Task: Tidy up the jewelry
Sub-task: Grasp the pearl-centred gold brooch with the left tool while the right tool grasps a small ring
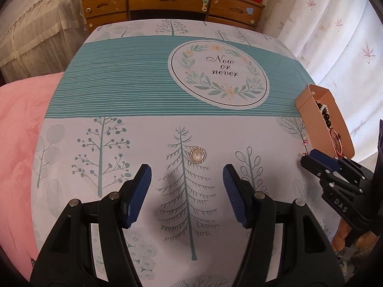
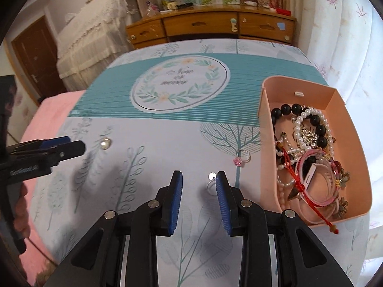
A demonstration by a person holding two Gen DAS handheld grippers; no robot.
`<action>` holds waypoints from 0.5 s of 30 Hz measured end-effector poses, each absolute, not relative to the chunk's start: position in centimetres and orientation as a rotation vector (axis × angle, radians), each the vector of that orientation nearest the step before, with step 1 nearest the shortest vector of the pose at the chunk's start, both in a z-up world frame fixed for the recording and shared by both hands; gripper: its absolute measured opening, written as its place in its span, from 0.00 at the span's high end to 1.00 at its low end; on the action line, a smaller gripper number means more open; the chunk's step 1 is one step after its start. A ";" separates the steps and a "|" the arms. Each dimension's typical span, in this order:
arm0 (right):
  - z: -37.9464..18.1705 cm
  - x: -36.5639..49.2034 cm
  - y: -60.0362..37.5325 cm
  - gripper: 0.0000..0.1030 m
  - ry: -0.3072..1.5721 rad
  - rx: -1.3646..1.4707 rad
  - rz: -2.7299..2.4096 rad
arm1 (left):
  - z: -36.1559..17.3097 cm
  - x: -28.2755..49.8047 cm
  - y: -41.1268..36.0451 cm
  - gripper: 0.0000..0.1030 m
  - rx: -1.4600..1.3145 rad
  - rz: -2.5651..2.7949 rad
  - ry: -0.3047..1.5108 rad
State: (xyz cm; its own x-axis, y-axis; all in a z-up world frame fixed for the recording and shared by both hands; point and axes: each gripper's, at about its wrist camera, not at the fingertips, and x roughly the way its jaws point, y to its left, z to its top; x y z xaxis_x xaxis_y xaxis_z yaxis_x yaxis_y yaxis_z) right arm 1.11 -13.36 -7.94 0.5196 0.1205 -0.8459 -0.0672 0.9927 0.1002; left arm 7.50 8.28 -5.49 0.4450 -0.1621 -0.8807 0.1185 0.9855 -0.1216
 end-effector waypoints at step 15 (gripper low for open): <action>-8.2 0.9 -12.7 0.92 0.995 0.072 0.150 | -8.8 11.1 5.7 0.48 0.005 -0.149 1.152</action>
State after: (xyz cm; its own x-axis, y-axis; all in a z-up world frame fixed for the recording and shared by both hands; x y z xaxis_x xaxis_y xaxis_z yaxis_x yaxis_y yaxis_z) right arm 0.92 -12.71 -8.15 0.5350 0.1590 -0.8297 -0.0928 0.9873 0.1293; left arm 11.07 5.72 -8.76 0.3978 -0.1150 -0.9103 0.1205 0.9901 -0.0724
